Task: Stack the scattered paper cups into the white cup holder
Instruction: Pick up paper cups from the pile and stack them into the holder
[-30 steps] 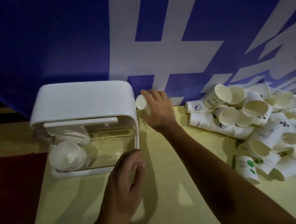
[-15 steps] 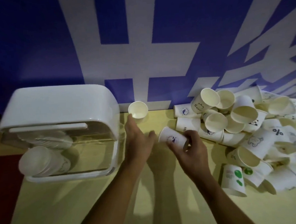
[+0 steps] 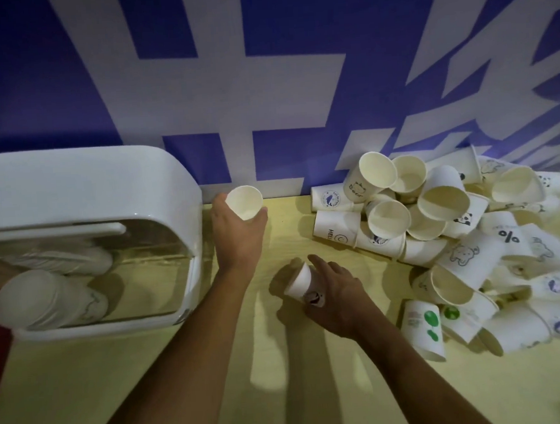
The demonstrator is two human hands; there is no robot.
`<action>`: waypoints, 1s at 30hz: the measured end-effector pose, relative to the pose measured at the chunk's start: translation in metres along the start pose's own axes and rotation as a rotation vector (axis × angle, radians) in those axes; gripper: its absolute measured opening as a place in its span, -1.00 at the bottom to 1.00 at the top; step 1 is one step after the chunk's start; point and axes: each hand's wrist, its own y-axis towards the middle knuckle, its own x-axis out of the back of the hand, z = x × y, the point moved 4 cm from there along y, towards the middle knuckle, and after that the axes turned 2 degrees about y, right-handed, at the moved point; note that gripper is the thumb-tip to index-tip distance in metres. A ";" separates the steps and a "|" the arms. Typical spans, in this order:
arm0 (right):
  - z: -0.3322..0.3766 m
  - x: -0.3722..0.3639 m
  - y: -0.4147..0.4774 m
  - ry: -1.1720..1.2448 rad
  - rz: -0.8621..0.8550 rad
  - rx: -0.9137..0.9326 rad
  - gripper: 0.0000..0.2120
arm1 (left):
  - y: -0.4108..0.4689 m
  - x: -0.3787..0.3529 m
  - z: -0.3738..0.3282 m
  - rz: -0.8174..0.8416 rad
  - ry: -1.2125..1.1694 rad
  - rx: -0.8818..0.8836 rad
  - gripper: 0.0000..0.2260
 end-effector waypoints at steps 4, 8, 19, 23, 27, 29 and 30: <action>0.015 -0.003 0.004 -0.031 -0.059 0.000 -0.26 | -0.031 0.028 -0.002 0.069 -0.065 -0.035 -0.30; 0.027 -0.003 -0.001 0.046 -0.110 0.013 -0.45 | -0.073 0.073 0.003 0.172 -0.144 -0.059 -0.26; 0.127 -0.003 -0.072 0.373 -0.135 -0.048 -0.57 | -0.102 0.249 0.037 0.148 -0.305 -0.090 -0.36; 0.181 -0.029 -0.081 0.447 -0.175 0.013 -0.44 | -0.089 0.302 0.066 0.082 -0.354 -0.116 -0.37; 0.225 -0.053 -0.083 0.575 -0.224 0.059 -0.41 | -0.067 0.342 0.092 -0.015 -0.380 -0.130 -0.36; 0.245 -0.061 -0.080 0.614 -0.235 0.083 -0.44 | -0.055 0.354 0.107 -0.060 -0.399 -0.110 -0.33; 0.254 -0.065 -0.079 0.626 -0.236 0.102 -0.44 | -0.049 0.357 0.113 -0.070 -0.415 -0.101 -0.32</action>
